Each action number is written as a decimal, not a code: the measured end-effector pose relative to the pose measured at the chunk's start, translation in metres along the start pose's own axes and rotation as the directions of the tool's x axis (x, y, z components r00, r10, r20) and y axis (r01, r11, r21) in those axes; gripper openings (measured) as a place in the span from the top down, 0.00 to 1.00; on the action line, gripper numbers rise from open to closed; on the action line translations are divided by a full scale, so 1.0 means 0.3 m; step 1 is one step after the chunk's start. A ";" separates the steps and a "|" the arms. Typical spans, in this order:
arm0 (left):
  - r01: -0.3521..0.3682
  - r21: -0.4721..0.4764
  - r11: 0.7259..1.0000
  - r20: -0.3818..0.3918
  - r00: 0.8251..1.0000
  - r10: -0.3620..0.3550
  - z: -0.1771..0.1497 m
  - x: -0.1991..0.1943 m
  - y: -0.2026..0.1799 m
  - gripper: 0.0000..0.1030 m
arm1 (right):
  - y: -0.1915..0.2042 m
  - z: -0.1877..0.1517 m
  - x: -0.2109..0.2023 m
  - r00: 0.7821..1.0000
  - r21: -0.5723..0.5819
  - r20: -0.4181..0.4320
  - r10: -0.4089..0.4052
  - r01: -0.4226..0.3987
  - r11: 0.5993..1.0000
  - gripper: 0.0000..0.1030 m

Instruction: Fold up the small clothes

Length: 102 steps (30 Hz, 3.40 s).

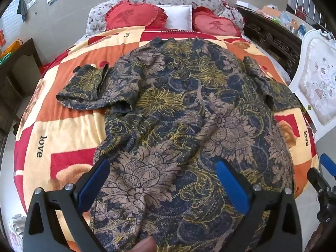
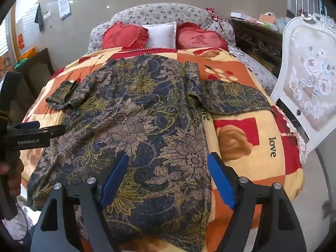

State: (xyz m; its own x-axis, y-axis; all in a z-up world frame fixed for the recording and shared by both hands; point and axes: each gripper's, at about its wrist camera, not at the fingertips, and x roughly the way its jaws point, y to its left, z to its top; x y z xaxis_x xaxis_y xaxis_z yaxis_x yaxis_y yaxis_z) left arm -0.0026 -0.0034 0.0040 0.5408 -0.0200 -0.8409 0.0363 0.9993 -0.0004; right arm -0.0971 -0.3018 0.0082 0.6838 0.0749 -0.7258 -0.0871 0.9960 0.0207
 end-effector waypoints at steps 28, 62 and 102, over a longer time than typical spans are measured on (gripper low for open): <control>0.060 0.115 0.992 0.014 0.998 -0.062 -0.053 0.076 -0.039 0.00 | 0.012 0.001 0.043 0.996 0.039 -0.038 -0.085 0.086 0.996 0.10; -0.006 0.003 1.000 -0.053 0.999 0.007 -0.073 0.152 0.028 0.00 | -0.009 -0.012 0.099 0.991 0.029 -0.057 -0.121 0.123 0.992 0.10; -0.003 -0.015 1.000 -0.031 1.000 0.003 0.021 0.183 0.044 0.00 | 0.017 0.064 0.138 0.991 -0.009 -0.043 -0.127 0.127 0.992 0.10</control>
State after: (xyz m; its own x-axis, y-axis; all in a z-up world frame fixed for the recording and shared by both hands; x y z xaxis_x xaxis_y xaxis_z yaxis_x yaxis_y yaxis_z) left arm 0.0327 0.0086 -0.0387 0.5143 -0.0165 -0.8574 0.0222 0.9997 -0.0060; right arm -0.0554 -0.2928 -0.0086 0.6578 -0.0546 -0.7512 -0.0060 0.9970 -0.0777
